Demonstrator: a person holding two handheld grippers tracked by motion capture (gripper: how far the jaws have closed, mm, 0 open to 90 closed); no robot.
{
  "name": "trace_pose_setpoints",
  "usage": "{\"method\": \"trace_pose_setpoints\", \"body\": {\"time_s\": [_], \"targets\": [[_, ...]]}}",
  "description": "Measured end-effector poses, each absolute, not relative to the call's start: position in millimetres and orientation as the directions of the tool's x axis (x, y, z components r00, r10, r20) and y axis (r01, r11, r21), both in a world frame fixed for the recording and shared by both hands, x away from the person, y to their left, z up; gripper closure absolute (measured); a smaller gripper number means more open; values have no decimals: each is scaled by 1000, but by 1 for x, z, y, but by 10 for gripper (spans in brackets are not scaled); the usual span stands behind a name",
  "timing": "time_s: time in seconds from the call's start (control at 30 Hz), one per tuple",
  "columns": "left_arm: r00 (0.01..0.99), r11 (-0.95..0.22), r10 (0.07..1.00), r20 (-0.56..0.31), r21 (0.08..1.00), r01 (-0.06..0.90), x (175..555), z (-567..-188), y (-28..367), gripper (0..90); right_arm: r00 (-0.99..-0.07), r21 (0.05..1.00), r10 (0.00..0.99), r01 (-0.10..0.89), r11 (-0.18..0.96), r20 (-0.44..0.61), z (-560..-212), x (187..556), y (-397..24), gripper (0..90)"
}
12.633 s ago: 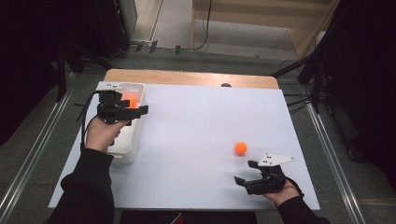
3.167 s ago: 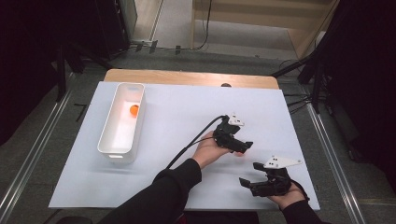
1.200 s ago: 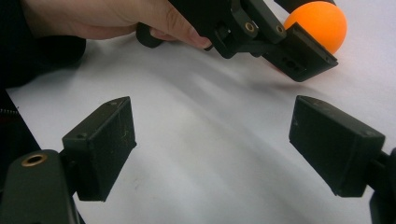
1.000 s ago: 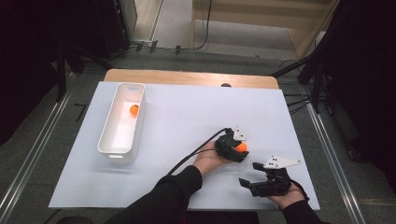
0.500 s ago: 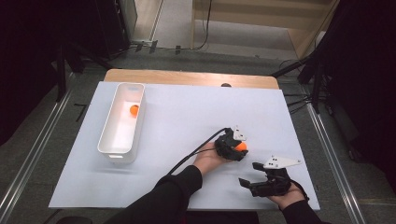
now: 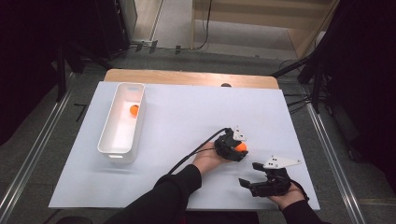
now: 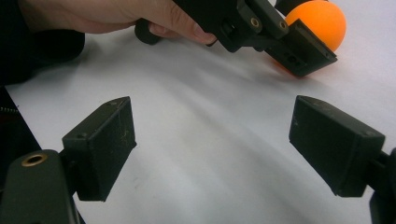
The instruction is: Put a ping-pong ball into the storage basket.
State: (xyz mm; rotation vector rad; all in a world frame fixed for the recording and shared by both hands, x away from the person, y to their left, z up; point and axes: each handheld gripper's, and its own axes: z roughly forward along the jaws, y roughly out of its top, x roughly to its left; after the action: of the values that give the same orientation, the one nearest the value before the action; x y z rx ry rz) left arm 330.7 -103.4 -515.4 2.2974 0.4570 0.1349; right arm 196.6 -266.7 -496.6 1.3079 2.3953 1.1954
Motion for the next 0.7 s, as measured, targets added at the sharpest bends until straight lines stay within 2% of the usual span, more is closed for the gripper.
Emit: {"method": "trace_pose_setpoints", "body": {"time_s": [0.7], "targets": [[927, -597, 361, -101, 739, 312, 332, -488, -89, 502, -604, 708, 766, 639, 301, 220, -497, 197, -266, 129]]}}
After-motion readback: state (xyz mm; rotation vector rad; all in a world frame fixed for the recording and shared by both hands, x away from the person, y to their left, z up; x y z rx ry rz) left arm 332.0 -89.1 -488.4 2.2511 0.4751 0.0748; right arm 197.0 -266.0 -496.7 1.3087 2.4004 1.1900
